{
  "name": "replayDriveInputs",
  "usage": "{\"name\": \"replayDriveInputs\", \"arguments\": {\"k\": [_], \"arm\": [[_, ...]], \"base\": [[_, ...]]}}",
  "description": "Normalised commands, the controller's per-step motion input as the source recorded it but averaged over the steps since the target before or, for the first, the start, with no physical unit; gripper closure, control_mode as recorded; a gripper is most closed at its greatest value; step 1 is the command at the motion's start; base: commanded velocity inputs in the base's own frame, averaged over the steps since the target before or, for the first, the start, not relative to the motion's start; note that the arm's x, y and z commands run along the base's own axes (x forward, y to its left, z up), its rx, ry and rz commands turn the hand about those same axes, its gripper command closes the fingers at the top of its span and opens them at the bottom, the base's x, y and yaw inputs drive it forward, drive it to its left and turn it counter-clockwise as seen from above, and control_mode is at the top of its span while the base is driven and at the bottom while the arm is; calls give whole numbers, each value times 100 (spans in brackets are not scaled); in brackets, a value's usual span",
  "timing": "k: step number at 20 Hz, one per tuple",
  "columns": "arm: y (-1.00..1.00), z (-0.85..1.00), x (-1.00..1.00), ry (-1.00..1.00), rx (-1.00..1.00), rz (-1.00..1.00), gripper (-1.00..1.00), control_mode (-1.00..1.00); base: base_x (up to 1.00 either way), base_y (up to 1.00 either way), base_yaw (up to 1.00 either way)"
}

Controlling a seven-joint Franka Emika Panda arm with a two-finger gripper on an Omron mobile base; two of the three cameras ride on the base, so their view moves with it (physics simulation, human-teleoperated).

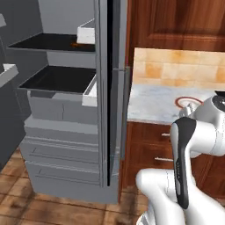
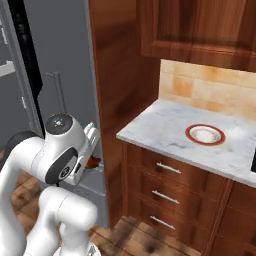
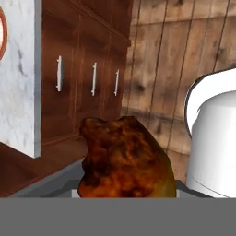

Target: Place the chicken drumstick on the counter behind the older chicken drumstick on the same shelf of the fridge to maintain FIFO order. Close the fridge door when finished.

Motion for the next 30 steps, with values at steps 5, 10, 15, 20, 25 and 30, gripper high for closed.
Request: {"name": "replayDriveInputs", "arguments": {"k": [5, 10, 15, 20, 25, 30], "arm": [[0, 0, 0, 0, 0, 0, 100, 100], [0, 0, 0, 0, 0, 0, 100, 100], [0, 0, 0, 0, 0, 0, 100, 100], [0, 0, 0, 0, 0, 0, 100, 100], [0, 0, 0, 0, 0, 0, 100, 100], [0, 0, 0, 0, 0, 0, 100, 100]], "base": [[-49, -25, 68], [-74, -5, 68], [-56, 22, 74], [-37, 44, 77], [40, 31, 39], [99, 32, -21]]}}
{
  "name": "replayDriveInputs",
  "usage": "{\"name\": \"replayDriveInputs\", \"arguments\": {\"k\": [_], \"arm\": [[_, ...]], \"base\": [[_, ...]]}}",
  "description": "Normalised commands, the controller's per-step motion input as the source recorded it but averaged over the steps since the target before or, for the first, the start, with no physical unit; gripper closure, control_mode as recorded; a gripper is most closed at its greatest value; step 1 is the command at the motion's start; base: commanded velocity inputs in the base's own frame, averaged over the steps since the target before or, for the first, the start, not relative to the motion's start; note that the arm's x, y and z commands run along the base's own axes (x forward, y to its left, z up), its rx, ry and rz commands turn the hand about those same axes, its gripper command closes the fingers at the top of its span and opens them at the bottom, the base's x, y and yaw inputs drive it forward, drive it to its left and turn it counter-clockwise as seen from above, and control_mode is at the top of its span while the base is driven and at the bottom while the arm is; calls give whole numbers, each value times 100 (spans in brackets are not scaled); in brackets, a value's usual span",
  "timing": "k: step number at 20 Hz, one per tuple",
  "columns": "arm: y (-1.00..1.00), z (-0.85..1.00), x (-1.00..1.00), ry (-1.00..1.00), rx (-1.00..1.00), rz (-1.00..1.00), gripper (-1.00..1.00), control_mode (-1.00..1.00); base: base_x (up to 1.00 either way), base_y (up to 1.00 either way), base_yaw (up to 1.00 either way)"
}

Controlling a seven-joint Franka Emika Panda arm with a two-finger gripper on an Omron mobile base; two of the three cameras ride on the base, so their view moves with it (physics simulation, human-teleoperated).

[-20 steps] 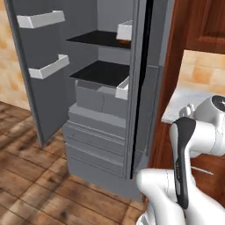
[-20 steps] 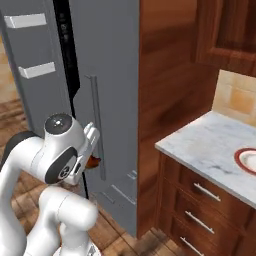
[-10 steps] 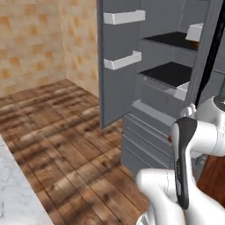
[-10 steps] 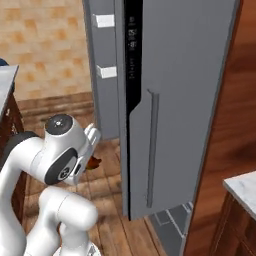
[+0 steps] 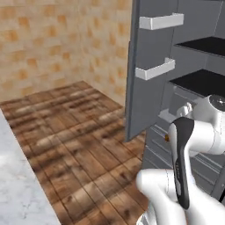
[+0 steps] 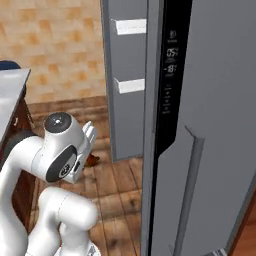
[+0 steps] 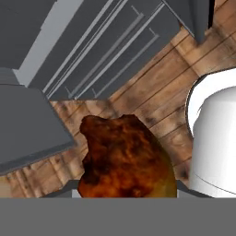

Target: Place the chicken drumstick on the counter behind the older chicken drumstick on the same shelf of the fridge to maintain FIFO order. Close the fridge door when finished.

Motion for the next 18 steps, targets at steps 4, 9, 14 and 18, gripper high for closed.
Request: {"name": "replayDriveInputs", "arguments": {"k": [4, 9, 14, 18], "arm": [[0, 0, 0, 0, 0, 0, 100, 100], [0, 0, 0, 0, 0, 0, 100, 100], [0, 0, 0, 0, 0, 0, 100, 100], [0, 0, 0, 0, 0, 0, 100, 100]], "base": [[45, 34, -46], [33, 23, -65], [84, 35, -63], [92, 10, -48]]}}
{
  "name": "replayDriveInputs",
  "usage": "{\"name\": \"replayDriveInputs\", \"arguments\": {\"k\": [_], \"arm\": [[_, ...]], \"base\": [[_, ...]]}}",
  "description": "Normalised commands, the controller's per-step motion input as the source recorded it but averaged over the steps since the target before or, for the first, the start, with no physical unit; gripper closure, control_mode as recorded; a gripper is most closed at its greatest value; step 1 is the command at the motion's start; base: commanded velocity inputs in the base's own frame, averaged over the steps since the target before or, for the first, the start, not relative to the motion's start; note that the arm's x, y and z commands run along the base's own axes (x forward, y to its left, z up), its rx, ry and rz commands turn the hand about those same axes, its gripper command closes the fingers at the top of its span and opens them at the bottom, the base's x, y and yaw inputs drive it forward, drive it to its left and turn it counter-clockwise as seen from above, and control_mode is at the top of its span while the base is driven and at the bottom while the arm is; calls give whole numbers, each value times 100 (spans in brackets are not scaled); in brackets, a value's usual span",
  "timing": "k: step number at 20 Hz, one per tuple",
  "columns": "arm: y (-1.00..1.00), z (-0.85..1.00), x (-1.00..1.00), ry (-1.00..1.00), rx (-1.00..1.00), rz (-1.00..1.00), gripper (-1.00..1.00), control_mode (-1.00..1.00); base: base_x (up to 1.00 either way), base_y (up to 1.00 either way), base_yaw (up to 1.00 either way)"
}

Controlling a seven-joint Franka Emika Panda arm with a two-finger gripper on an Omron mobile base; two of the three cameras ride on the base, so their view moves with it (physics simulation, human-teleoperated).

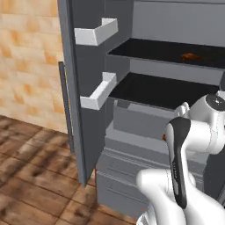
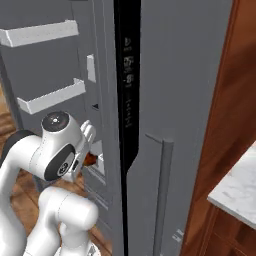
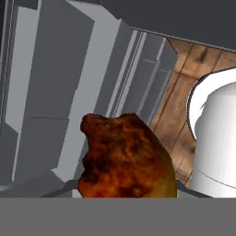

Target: Place the chicken drumstick on the counter behind the older chicken drumstick on the same shelf of the fridge to maintain FIFO order. Close the fridge door when finished.

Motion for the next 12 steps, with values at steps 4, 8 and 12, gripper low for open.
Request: {"name": "replayDriveInputs", "arguments": {"k": [4, 8, 12], "arm": [[0, 0, 0, 0, 0, 0, 100, 100], [0, 0, 0, 0, 0, 0, 100, 100], [0, 0, 0, 0, 0, 0, 100, 100]], "base": [[95, 16, -49], [81, 8, -52], [79, 18, -55]]}}
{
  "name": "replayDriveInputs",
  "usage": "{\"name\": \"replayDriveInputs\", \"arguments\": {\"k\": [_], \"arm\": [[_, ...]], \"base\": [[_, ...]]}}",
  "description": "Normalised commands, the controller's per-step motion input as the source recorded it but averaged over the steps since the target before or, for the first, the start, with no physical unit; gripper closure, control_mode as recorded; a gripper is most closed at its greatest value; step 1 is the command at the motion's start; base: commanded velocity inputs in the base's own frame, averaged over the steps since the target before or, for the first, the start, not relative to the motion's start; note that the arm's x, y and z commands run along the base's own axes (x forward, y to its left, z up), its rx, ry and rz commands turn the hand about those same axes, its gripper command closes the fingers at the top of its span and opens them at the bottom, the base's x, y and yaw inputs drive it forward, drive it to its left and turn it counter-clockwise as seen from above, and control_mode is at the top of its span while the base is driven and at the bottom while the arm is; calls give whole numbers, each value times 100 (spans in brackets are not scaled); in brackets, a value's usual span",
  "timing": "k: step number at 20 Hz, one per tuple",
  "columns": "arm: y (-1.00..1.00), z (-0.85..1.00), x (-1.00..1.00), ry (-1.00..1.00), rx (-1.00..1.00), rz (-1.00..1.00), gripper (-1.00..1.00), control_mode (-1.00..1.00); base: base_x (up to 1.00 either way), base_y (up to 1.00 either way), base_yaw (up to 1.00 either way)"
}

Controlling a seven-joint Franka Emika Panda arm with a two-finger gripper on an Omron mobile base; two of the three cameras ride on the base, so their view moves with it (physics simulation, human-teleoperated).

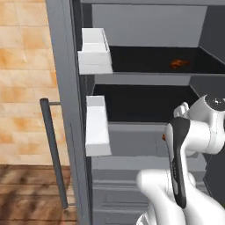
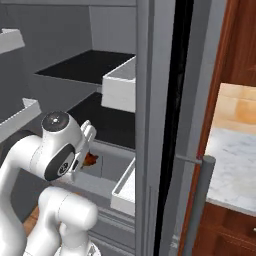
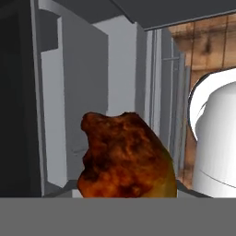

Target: Place the chicken drumstick on the counter behind the older chicken drumstick on the same shelf of the fridge to maintain FIFO order. Close the fridge door when finished.

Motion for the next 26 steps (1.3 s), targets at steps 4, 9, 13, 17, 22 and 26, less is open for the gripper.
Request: {"name": "replayDriveInputs", "arguments": {"k": [4, 9, 13, 17, 22, 26], "arm": [[0, 0, 0, 0, 0, 0, 100, 100], [0, 0, 0, 0, 0, 0, 100, 100], [0, 0, 0, 0, 0, 0, 100, 100], [0, 0, 0, 0, 0, 0, 100, 100], [7, 94, 60, -19, -4, 0, 100, -100], [23, 100, 57, -26, -6, 2, 100, -100]], "base": [[63, 18, -56], [77, 20, -30], [93, 3, -3], [98, 5, 0], [0, 0, 0], [0, 0, 0]]}}
